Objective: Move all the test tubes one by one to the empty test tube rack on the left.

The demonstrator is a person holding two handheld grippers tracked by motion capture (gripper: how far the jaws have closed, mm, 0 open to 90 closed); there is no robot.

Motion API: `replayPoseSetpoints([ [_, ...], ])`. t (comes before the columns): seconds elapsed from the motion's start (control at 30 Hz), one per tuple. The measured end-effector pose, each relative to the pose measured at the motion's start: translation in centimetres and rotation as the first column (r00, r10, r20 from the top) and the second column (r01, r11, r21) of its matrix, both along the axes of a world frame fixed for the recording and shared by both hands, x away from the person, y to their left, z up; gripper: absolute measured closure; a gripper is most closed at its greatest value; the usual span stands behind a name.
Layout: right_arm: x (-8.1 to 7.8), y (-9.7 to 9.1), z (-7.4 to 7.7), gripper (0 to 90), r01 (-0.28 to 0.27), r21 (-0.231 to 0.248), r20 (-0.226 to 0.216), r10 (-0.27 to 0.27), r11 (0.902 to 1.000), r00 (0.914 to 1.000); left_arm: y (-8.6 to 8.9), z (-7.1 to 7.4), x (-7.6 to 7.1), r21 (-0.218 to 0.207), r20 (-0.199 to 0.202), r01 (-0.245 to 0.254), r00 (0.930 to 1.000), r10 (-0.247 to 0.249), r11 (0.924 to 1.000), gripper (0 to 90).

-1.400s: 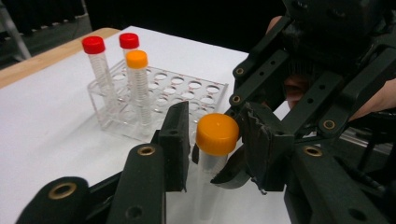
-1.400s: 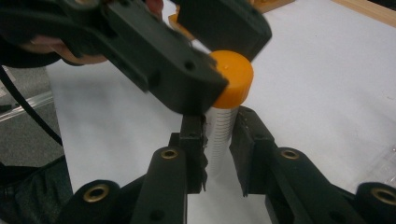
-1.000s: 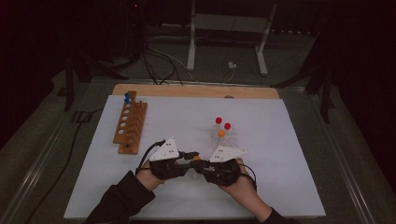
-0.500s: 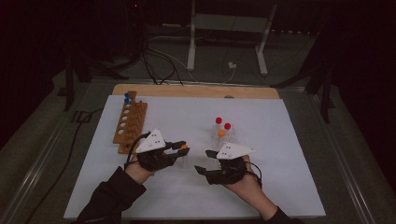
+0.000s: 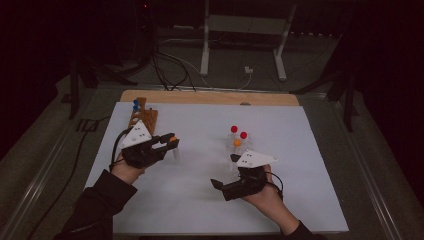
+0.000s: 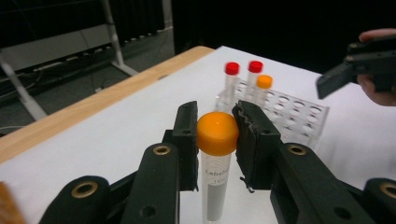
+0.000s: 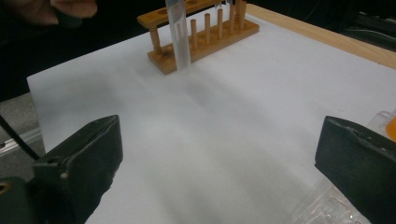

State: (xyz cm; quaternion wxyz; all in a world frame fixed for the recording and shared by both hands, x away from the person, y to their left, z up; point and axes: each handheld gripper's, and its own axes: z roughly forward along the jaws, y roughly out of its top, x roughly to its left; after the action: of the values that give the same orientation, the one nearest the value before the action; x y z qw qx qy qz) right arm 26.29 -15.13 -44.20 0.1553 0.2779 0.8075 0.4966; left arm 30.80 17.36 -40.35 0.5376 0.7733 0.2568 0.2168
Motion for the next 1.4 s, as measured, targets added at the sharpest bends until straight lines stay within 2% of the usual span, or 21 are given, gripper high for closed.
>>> replayPoseSetpoints([
  [0.07, -0.1, -0.2, 0.1, 0.0, -0.005, 0.009, 0.006, 0.005, 0.9999, 1.0000, 0.6, 0.4, 0.2, -0.007, 0.005, -0.020, 0.9998, 0.020, 0.9998, 71.9],
  [0.27, 0.0, -0.5, 0.2, 0.0, 0.006, 0.014, 0.008, -0.006, 0.9999, 0.9999, 2.3, 1.6, 1.2, 0.007, 0.022, -0.084, 0.9962, 0.084, 0.9965, 71.9],
  [0.5, 0.0, -0.7, 0.4, 0.0, 0.017, 0.011, 0.027, -0.017, 0.9998, 0.9995, 4.5, 2.4, 2.6, -0.009, 0.033, -0.172, 0.9846, 0.172, 0.9851, 72.0],
  [0.67, -0.1, -0.8, 0.5, 0.0, 0.019, 0.012, 0.036, -0.019, 0.9998, 0.9992, 5.9, 2.4, 3.5, -0.023, 0.024, -0.231, 0.9724, 0.232, 0.9726, 71.9],
  [0.83, 0.1, -1.0, 0.5, 0.0, 0.024, 0.022, 0.031, -0.024, 0.9995, 0.9992, 7.0, 2.7, 4.4, -0.024, 0.036, -0.293, 0.9553, 0.293, 0.9559, 71.9],
  [0.9, 0.1, -1.1, 0.5, 0.0, 0.019, 0.027, 0.025, -0.020, 0.9994, 0.9995, 7.5, 2.9, 4.8, -0.036, 0.043, -0.322, 0.9455, 0.323, 0.9462, 71.9],
  [1.03, 0.1, -1.1, 0.4, 0.0, 0.019, 0.031, 0.024, -0.019, 0.9993, 0.9995, 8.2, 2.9, 5.5, -0.055, 0.042, -0.362, 0.9303, 0.364, 0.9306, 71.9],
  [1.07, 0.2, -1.1, 0.4, 0.0, 0.016, 0.032, 0.020, -0.017, 0.9994, 0.9997, 8.3, 2.8, 5.6, -0.053, 0.048, -0.377, 0.9238, 0.380, 0.9245, 71.9],
  [1.1, 0.2, -1.1, 0.4, 0.0, 0.015, 0.031, 0.019, -0.016, 0.9994, 0.9997, 8.4, 2.7, 5.9, -0.059, 0.043, -0.385, 0.9208, 0.388, 0.9211, 72.0],
  [1.17, 0.2, -1.1, 0.4, 0.0, 0.009, 0.035, 0.013, -0.009, 0.9994, 0.9999, 8.6, 2.6, 6.4, -0.065, 0.050, -0.407, 0.9104, 0.411, 0.9110, 72.0],
  [1.23, 0.2, -1.2, 0.4, 0.0, 0.008, 0.034, 0.012, -0.009, 0.9994, 0.9999, 8.8, 2.4, 6.8, -0.067, 0.062, -0.420, 0.9036, 0.424, 0.9050, 71.9],
  [1.27, 0.3, -1.2, 0.4, 0.0, 0.008, 0.038, 0.008, -0.008, 0.9993, 0.9999, 8.9, 2.3, 7.0, -0.075, 0.055, -0.422, 0.9027, 0.427, 0.9033, 71.9],
  [1.3, 0.3, -1.3, 0.4, 0.0, 0.010, 0.040, 0.006, -0.010, 0.9991, 0.9999, 9.0, 2.3, 7.4, -0.071, 0.059, -0.433, 0.8974, 0.437, 0.8986, 71.9],
  [1.4, 0.3, -1.3, 0.4, 0.0, 0.009, 0.037, 0.005, -0.009, 0.9993, 0.9999, 9.2, 2.0, 8.2, -0.064, 0.060, -0.450, 0.8893, 0.453, 0.8909, 71.9],
])
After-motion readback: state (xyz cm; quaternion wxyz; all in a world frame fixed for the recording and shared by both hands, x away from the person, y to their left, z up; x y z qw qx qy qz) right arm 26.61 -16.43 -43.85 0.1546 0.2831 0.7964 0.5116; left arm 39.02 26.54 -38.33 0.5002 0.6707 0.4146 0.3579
